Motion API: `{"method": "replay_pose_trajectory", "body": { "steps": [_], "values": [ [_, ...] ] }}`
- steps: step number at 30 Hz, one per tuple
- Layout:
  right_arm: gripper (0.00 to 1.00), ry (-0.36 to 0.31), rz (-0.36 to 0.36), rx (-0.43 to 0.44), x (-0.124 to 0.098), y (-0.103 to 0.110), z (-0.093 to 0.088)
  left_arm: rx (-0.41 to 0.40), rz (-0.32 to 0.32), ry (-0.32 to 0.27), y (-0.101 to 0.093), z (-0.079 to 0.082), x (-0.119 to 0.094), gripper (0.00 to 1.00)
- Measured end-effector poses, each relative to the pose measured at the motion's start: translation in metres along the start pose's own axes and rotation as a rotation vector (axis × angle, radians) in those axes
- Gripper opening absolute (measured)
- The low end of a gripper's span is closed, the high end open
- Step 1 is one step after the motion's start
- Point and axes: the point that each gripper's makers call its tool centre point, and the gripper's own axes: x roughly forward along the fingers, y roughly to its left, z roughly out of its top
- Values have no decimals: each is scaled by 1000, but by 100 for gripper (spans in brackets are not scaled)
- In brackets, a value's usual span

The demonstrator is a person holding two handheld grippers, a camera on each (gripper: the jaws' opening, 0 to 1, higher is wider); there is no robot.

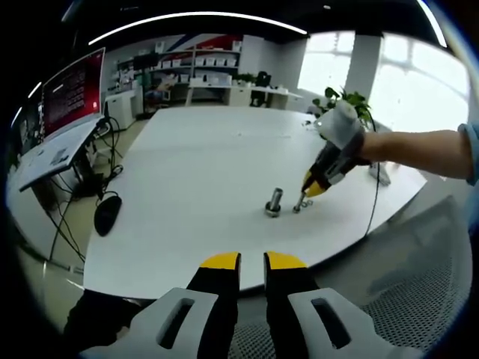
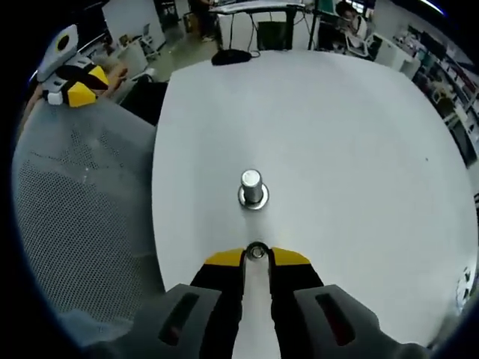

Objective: Place the washer onto the threaded stud by aligning its center hole with the stud, sliding it down to the base, and recovering from edge contact or off-axis alignment until the washer reaches the visible bottom stop.

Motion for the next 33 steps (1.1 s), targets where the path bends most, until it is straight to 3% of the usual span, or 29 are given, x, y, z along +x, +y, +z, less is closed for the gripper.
{"method": "replay_pose_trajectory", "body": {
  "steps": [8, 16, 18, 22, 26, 33],
  "values": [
    [14, 68, -19, -57, 14, -1, -8, -3, 0, -9, 0, 1, -1, 10],
    [14, 93, -38, -73, 30, -3, -15, -12, -1, -32, 0, 4, -2, 10],
    [15, 85, -44, -100, 31, -3, -14, -29, -1, -78, 0, 11, -5, 12],
    [18, 84, -44, -98, 26, -3, -13, -17, 2, -37, 0, 4, -3, 12],
    [21, 58, -39, -63, 15, -6, -14, -22, 3, -38, 0, 4, -3, 12],
    [21, 108, -47, 7, 8, -18, -51, -8, -4, -15, -1, 2, -1, 10]
  ]
}}
